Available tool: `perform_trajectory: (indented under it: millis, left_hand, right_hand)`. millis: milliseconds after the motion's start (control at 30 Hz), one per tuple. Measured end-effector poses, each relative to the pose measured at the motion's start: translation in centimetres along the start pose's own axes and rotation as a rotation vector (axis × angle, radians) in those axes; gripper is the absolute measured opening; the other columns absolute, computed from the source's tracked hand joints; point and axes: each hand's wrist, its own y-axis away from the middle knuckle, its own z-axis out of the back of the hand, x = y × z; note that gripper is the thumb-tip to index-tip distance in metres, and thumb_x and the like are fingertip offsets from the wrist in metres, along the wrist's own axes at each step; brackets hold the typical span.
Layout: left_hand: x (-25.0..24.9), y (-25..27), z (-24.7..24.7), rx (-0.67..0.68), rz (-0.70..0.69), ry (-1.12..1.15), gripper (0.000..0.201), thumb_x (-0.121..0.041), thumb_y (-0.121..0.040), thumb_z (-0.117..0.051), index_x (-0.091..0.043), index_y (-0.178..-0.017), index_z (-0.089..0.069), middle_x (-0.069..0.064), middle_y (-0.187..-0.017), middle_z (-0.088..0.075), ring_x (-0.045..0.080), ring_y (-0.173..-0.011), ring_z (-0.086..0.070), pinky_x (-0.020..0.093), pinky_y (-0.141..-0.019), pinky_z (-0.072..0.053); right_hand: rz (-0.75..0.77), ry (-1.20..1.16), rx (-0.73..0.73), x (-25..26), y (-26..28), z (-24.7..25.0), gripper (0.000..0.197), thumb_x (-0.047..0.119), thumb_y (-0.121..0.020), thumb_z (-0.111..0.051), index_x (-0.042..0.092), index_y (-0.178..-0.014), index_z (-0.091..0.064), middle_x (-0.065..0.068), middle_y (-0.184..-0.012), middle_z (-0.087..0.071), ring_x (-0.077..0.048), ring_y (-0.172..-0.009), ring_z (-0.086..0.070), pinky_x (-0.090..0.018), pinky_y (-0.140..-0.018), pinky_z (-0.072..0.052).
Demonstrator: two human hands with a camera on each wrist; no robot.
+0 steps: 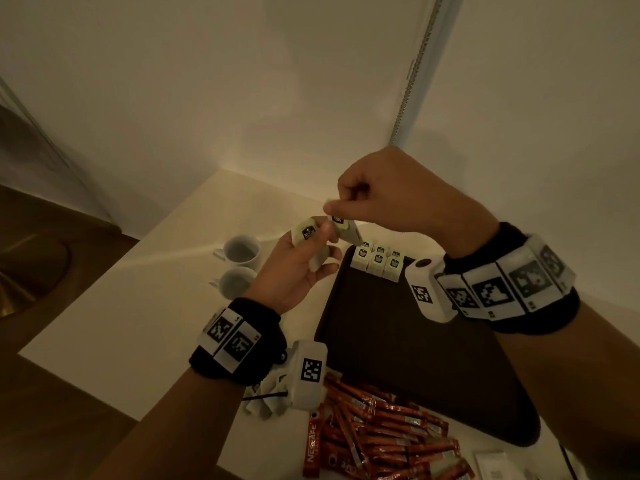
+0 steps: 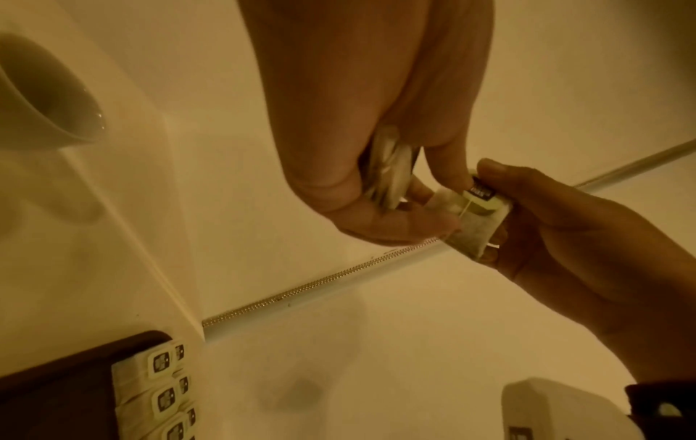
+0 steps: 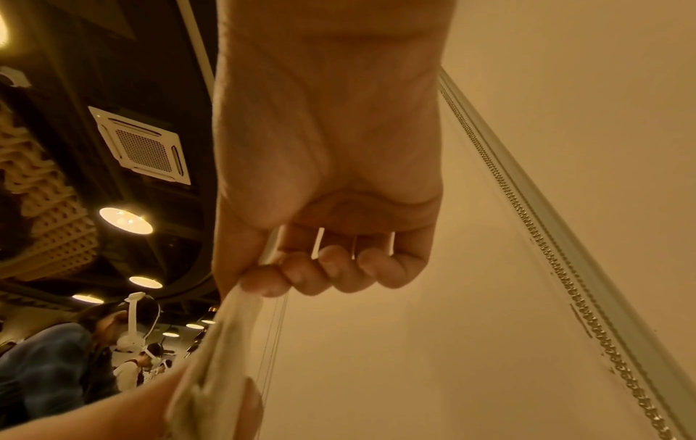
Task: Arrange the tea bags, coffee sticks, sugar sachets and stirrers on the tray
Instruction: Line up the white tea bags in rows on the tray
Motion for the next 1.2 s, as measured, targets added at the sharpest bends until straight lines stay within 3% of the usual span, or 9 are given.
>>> perform_trajectory:
  millis: [300, 400, 467, 567, 700, 933, 1067, 1133, 1200]
  left_hand:
    - [0.4, 0.4, -1.1, 0.026, 0.056, 0.168, 0.028, -0.029, -0.080, -0.057, -0.016, -0.104, -0.060, 0.000, -0.092, -0.073, 0.016, -0.085, -0.071, 0.016, -0.055, -0.052]
    - [0.5, 0.3, -1.2, -0.037, 0.020, 0.163, 0.011, -0.019, -0.085, -0.057, -0.015, -0.095, -0.061, 0.000, -0.084, -0.073, 0.015, -0.078, -0.071, 0.017, -0.054, -0.052]
    - [0.4, 0.2, -1.2, -0.089, -0.042, 0.099, 0.008, -0.014, -0.092, -0.053, -0.015, -0.089, -0.060, -0.003, -0.079, -0.073, 0.011, -0.073, -0.070, 0.018, -0.054, -0.053]
    - [0.0, 0.1, -1.0, -0.136, -0.159, -0.073, 0.010, -0.015, -0.094, -0.054, -0.017, -0.087, -0.062, -0.006, -0.077, -0.071, 0.011, -0.075, -0.070, 0.022, -0.055, -0.053]
    - [-0.4, 0.0, -0.8, -0.158, -0.262, -0.263, 0.011, -0.014, -0.093, -0.056, -0.018, -0.088, -0.065, -0.004, -0.079, -0.070, 0.015, -0.079, -0.070, 0.025, -0.056, -0.055]
    - [-0.4, -0.1, -0.5, -0.172, -0.299, -0.342, 0.010, -0.018, -0.093, -0.056, -0.016, -0.096, -0.065, 0.015, -0.094, -0.070, 0.018, -0.077, -0.070, 0.028, -0.058, -0.056]
    - [-0.3, -0.4, -0.8, -0.213, -0.327, -0.399, 0.009, -0.013, -0.092, -0.059, -0.016, -0.088, -0.066, 0.007, -0.088, -0.068, 0.016, -0.081, -0.069, 0.029, -0.056, -0.058]
    - [-0.3, -0.5, -0.9, -0.254, -0.356, -0.410, 0.012, -0.011, -0.091, -0.061, -0.020, -0.084, -0.066, -0.001, -0.083, -0.066, 0.011, -0.078, -0.068, 0.027, -0.053, -0.057]
    - [-0.3, -0.5, -1.0, -0.272, -0.381, -0.419, 0.012, -0.011, -0.091, -0.061, -0.021, -0.085, -0.067, 0.000, -0.084, -0.066, 0.012, -0.079, -0.068, 0.027, -0.053, -0.057]
  right_hand:
    - [-0.082, -0.063, 0.000, -0.5, 0.0, 0.1, 0.048, 0.042, -0.090, -0.056, 0.021, -0.047, -0.055, 0.007, -0.036, -0.044, -0.008, -0.036, -0.044, -0.012, -0.046, -0.034]
    - [-0.122, -0.158, -0.029, -0.6, 0.4, -0.2, 0.050, 0.051, -0.092, -0.045, 0.010, -0.072, -0.066, -0.003, -0.060, -0.060, -0.011, -0.051, -0.051, -0.022, -0.055, -0.040]
    - [-0.177, -0.284, -0.062, -1.0, 1.0, -0.4, 0.042, 0.052, -0.090, -0.045, 0.018, -0.097, -0.068, 0.002, -0.084, -0.067, -0.006, -0.073, -0.060, -0.022, -0.070, -0.047]
    - [-0.181, -0.344, -0.079, -1.9, 1.8, -0.9, 0.025, 0.047, -0.082, -0.062, 0.030, -0.099, -0.066, 0.009, -0.096, -0.065, -0.001, -0.085, -0.060, -0.011, -0.071, -0.046]
    - [-0.168, -0.348, -0.163, -2.4, 2.1, -1.9, 0.012, 0.038, -0.077, -0.071, 0.027, -0.074, -0.066, 0.012, -0.080, -0.063, -0.001, -0.075, -0.058, -0.020, -0.072, -0.047]
    - [-0.152, -0.423, -0.166, -2.7, 2.3, -1.9, 0.019, 0.033, -0.079, -0.072, 0.024, -0.095, -0.065, 0.013, -0.092, -0.064, 0.000, -0.082, -0.060, -0.005, -0.064, -0.041]
    - [-0.114, -0.428, -0.229, -2.7, 2.5, -2.3, 0.016, 0.012, -0.079, -0.070, 0.020, -0.080, -0.057, 0.010, -0.075, -0.057, -0.003, -0.070, -0.054, -0.009, -0.060, -0.041]
    - [-0.105, -0.450, -0.284, -2.7, 2.8, -2.4, 0.023, 0.003, -0.076, -0.065, 0.020, -0.088, -0.056, 0.008, -0.067, -0.054, -0.002, -0.066, -0.053, -0.010, -0.065, -0.041]
    - [-0.109, -0.448, -0.257, -2.2, 3.2, -2.4, 0.044, 0.005, -0.075, -0.065, 0.023, -0.114, -0.056, 0.008, -0.066, -0.058, 0.000, -0.078, -0.059, -0.011, -0.083, -0.042]
